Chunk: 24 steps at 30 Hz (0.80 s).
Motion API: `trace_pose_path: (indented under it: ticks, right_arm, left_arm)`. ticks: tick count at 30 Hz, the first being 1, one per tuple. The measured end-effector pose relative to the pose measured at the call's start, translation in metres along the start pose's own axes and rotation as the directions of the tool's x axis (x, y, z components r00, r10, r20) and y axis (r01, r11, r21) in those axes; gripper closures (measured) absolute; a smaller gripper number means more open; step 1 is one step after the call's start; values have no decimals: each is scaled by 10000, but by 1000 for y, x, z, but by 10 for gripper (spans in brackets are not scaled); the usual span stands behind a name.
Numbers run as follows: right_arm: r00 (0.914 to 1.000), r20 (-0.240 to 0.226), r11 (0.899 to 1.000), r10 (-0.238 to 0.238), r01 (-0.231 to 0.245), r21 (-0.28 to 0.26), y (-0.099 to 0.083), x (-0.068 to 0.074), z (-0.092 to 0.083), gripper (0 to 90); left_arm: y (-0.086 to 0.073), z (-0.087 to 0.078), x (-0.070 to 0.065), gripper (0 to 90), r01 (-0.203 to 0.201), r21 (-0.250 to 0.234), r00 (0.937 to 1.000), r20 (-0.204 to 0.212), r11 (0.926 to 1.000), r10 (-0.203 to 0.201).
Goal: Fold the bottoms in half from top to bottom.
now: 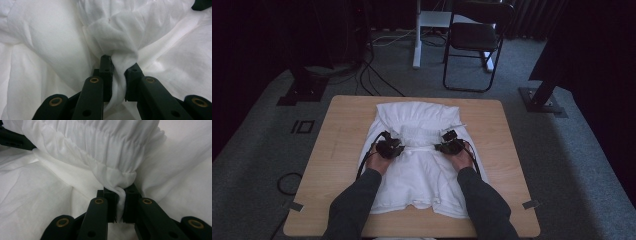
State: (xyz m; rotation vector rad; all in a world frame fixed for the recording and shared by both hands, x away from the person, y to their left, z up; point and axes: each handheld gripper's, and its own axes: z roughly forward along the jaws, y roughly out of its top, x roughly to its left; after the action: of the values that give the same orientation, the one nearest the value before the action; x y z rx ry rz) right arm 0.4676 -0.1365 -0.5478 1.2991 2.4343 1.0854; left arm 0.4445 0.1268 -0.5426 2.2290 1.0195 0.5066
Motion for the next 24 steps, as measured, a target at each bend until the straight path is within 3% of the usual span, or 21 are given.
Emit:
trace_pose_path:
  ticks: [6,8,10,12,14,18,20,22,24]
  right_arm:
    - [9997,-96,9994,215,-217,-252,-5,1,-4,853]
    - [9999,-94,9983,111,-116,-564,-5,2,-12,856]
    - [9999,-113,9958,-65,54,-919,-2,5,-24,857]
    - [9994,-124,9893,-332,311,-1429,4,8,-43,856]
    - [9982,-100,9767,-591,558,-2074,12,13,-67,856]
    - [9934,-69,9405,-1143,1059,-3230,23,24,-118,855]
    - [9888,-22,9249,-1494,1389,-3538,21,30,-138,854]
    - [9841,-5,9220,-1776,1662,-3497,13,37,-150,853]
    - [9794,-66,9256,-2016,1883,-3282,-2,43,-154,853]
  left_arm:
    - [3,-6,-7,832,-32,49,9992,-394,10000,34]
    - [6,-14,-8,838,84,-197,9993,-349,9998,-91]
    - [12,-31,-9,840,208,-743,9995,-217,9970,-224]
    - [21,-52,-11,840,212,-1443,9997,-102,9893,-229]
    - [32,-77,-15,840,97,-2107,9999,-27,9775,-105]
    - [45,-125,-30,838,-250,-3220,9992,204,9464,334]
    - [43,-137,-38,838,-451,-3411,9977,317,9390,595]
    - [35,-144,-47,836,-687,-3450,9952,416,9361,884]
    - [21,-145,-54,835,-707,-3323,9923,723,9405,1002]
